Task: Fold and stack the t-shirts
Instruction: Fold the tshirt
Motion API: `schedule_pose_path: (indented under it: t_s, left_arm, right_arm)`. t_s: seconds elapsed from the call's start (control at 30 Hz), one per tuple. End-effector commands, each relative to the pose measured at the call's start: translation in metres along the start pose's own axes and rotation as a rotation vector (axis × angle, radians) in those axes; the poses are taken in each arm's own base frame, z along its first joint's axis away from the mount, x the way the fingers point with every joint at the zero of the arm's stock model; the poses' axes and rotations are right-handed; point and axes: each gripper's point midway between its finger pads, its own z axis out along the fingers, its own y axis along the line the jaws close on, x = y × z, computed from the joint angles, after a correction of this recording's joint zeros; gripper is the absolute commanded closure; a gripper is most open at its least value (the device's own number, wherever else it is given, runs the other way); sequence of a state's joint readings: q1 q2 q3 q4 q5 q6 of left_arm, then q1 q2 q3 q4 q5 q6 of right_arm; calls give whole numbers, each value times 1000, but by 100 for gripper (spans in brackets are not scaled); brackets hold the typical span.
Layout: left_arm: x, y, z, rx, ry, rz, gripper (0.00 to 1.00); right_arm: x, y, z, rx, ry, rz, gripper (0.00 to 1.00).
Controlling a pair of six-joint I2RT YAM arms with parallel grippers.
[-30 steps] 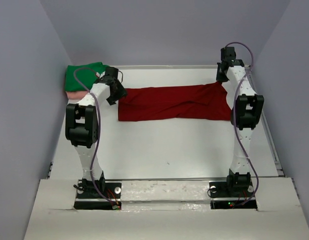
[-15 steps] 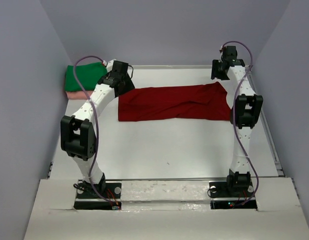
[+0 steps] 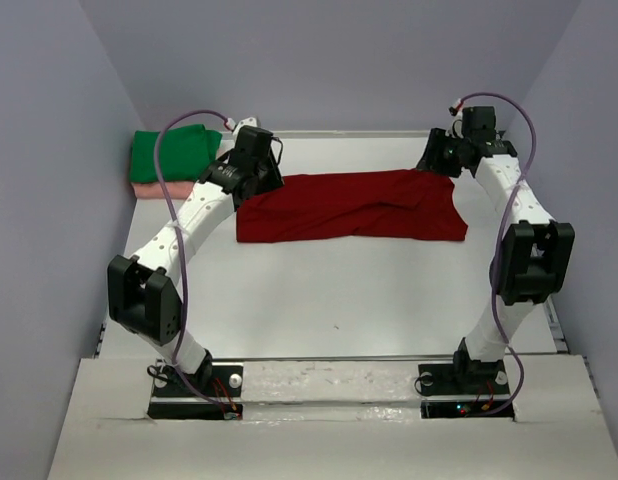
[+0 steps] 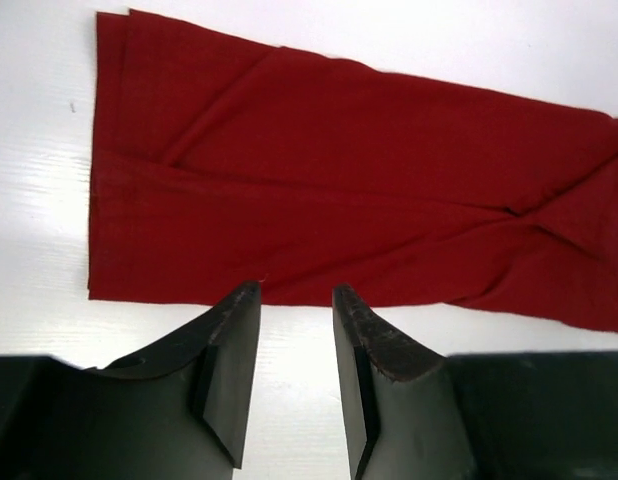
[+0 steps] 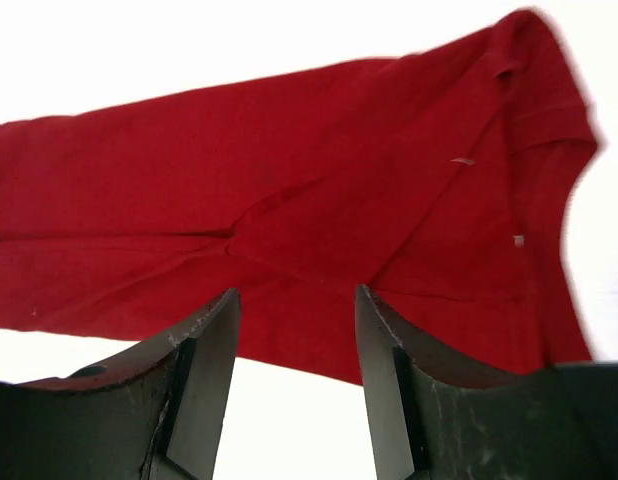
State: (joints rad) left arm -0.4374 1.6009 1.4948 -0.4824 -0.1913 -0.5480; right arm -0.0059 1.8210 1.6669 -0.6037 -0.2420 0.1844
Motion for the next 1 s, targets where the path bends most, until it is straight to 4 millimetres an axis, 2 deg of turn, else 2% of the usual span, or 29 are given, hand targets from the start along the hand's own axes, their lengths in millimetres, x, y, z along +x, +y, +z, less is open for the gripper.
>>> schedule_pose_path:
  t_s: [0.0, 0.1, 0.23, 0.3, 0.57, 0.97]
  left_arm:
    - [-24, -24, -38, 109, -61, 34, 55]
    - [-21, -21, -38, 107, -56, 47, 53]
    - [-18, -21, -30, 101, -52, 68, 52]
    - [-16, -24, -25, 112, -41, 73, 52]
    - [-10, -28, -19, 138, -28, 81, 52]
    - [-13, -28, -19, 141, -34, 92, 51]
  right_arm:
    - [32, 7, 34, -88, 87, 75, 45]
    - [51, 8, 47, -75, 130, 83, 46]
    - [73, -11, 60, 0, 176, 91, 46]
    - [81, -12, 64, 9, 189, 78, 46]
    - [82, -15, 65, 25, 187, 81, 46]
    - [87, -20, 80, 33, 207, 79, 49]
